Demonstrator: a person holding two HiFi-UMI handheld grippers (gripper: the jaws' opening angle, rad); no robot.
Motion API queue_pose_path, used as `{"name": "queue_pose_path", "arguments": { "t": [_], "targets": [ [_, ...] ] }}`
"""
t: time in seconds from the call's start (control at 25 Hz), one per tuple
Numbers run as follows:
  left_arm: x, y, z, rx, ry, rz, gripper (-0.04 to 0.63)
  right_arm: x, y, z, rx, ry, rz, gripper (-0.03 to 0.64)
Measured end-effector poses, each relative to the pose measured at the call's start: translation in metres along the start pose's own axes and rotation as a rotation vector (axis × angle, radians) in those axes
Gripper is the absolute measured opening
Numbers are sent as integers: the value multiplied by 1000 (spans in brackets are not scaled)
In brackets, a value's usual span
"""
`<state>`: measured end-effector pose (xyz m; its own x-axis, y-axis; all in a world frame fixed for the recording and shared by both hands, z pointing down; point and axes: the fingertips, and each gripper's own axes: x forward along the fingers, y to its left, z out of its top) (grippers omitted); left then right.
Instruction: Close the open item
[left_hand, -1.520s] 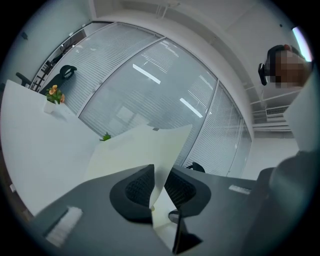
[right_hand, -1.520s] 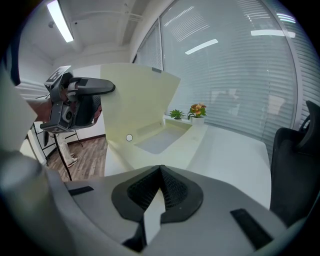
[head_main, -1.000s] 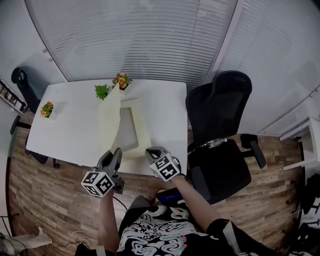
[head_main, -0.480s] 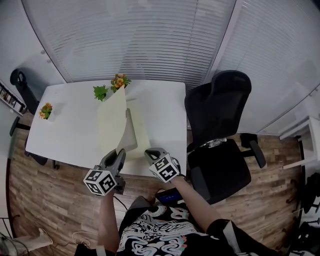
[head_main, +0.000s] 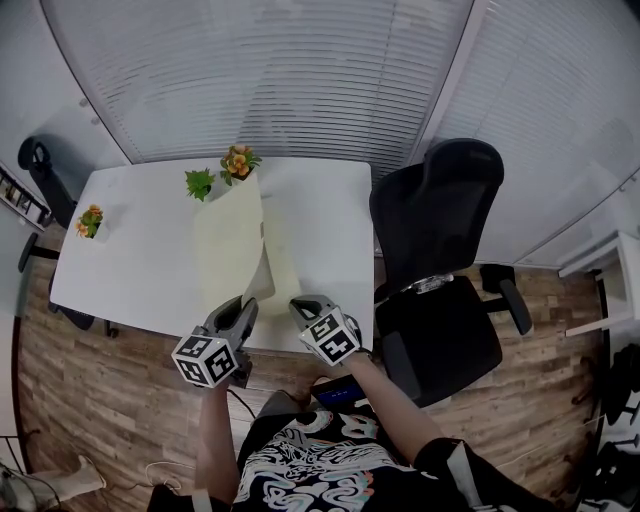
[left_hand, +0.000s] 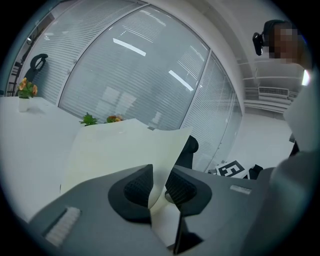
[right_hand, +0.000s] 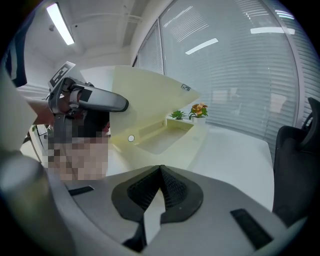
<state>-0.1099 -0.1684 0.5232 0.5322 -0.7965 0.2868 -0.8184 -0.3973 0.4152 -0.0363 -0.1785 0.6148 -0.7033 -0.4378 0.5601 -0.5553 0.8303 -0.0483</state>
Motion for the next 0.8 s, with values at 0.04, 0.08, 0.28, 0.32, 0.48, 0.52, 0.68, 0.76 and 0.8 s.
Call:
{"name": "queue_pose_path", "arguments": {
  "t": [0.04,0.08,0.28,0.32,0.48,0.52,0.68,0.76,0.8],
  "targets": [
    [1,0,-1,4,5,0,69,0,0,0,4,0,0,2],
    [2,0,-2,12,12,0,69,1,0,-1,9,1,-1,2],
    [9,-2,-10,46,54,-3,72,0,0,0,3,-1,1,2],
    [9,-1,-11,46,58,-5,72,0,0,0,2,-4,-1,2],
    [12,-1,-12,46,79,-11,74,2,-1,-3,13,0,1,2],
    [13,-2,-13,48,85,-12,75,2,-1,-3,12,3,3,2],
    [17,-2,-18,71,119,-8,77,0,-1,-2,1,5,4,2],
    [18,-3,-20,81,133,-5,78,-1,0,0,-5,4,6,2],
    [18,-3,-21,86,140,-4,78,-1,0,0,-5,5,8,2]
  ]
}}
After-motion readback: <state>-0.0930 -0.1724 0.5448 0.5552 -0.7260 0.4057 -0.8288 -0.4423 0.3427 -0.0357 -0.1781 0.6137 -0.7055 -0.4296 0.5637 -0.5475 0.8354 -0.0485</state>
